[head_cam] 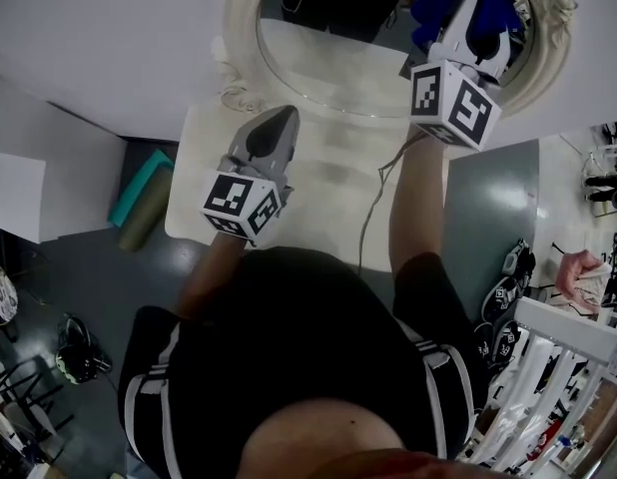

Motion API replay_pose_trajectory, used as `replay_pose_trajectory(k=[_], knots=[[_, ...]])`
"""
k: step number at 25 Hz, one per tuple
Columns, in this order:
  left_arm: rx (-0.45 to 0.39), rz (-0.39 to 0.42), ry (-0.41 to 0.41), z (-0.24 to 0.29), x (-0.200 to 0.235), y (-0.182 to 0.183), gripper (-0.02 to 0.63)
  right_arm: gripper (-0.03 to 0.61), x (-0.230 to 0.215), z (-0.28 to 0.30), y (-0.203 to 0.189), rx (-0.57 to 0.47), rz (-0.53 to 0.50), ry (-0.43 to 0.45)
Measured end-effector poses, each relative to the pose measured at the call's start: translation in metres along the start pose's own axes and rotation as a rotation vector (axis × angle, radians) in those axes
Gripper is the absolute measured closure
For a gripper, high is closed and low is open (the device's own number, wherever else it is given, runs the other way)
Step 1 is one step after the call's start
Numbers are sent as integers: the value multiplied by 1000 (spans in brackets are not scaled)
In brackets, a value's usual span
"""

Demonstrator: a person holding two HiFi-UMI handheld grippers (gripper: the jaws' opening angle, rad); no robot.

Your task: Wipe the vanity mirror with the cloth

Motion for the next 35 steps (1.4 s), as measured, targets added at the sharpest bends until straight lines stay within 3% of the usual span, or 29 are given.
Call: replay_pose_trajectory(k=[12, 25, 35], knots=[[-32, -17, 39, -19, 13, 8, 603, 538, 74, 8, 14, -13, -103, 121], [-48, -39, 87, -41, 33, 10, 603, 537, 150, 0, 4, -49, -198, 220], [-58, -42, 127, -59, 42, 12, 603, 538, 211, -21, -24, -29, -154, 284]])
Point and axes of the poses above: the fingertips, and each gripper's own axes: z forward along the fingers, x to its left, y out of its top, the point moved 8 cm from there along -z, backward along the fingers, and after that the axes turned 13 degrees about -z, right-handed, at the moved point
